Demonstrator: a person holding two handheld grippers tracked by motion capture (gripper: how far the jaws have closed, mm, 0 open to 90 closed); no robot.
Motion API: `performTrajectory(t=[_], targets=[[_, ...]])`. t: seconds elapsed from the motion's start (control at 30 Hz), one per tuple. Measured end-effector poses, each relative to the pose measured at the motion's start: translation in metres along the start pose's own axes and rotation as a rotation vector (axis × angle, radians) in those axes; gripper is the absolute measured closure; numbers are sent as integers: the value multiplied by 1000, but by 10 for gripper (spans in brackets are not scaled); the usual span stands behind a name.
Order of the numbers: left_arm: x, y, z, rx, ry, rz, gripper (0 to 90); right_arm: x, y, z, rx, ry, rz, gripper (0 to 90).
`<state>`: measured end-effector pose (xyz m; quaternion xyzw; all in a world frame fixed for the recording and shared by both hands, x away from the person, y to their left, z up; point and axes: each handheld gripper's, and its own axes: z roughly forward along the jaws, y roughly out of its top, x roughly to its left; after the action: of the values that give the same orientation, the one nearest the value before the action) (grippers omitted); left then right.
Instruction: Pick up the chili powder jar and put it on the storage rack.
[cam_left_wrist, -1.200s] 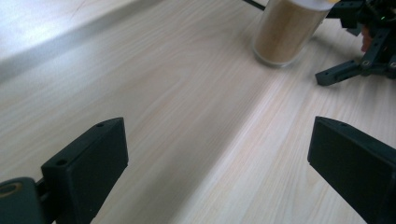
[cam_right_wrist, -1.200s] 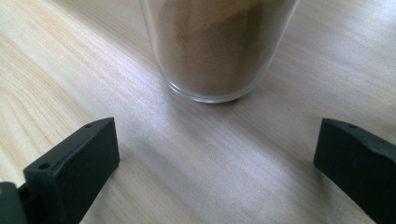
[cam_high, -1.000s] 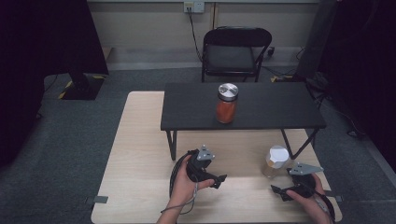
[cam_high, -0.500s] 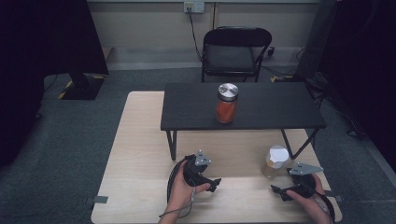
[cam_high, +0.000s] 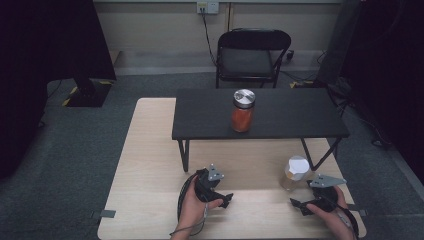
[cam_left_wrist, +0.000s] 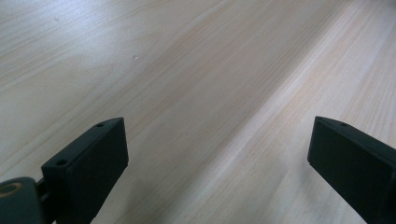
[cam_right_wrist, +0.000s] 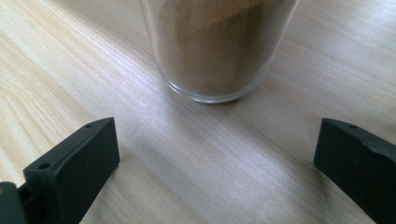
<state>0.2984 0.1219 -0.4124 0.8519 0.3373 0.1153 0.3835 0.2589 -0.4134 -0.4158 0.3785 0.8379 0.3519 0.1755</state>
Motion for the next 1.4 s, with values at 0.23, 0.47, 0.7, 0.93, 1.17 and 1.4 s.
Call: performTrajectory(t=[0.23,0.47,0.7,0.93,1.17,1.4], targets=[[-3,-1,1,17,10,14,46,0,0,0,0,0,0,0],[-5,-4,2,21,24,35,42,0,0,0,0,0,0,0],[-9,-7,4,18,33,53,10,0,0,0,0,0,0,0],[-7,-12,3,-1,22,65,0,0,0,0,0,0,0,0],[-7,-13,3,-2,23,66,0,0,0,0,0,0,-1,0],[-7,-13,3,-3,23,66,0,0,0,0,0,0,-2,0]])
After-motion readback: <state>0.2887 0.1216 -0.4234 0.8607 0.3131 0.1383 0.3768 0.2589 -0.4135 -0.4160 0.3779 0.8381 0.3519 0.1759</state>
